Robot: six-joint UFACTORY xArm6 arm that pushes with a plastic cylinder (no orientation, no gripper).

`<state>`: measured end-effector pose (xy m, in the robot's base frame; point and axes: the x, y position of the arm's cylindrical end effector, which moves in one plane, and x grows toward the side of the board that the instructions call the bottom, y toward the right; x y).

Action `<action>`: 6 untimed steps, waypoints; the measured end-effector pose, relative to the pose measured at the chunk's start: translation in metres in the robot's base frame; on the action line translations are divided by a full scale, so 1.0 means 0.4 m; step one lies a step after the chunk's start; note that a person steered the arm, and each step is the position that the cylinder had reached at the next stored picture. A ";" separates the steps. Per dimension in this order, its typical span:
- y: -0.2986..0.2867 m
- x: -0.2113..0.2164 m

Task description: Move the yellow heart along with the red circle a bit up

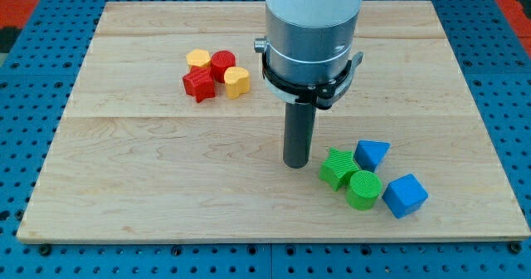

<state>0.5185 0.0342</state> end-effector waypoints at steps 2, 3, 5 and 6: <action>-0.004 0.003; -0.016 -0.065; -0.166 -0.195; -0.183 -0.309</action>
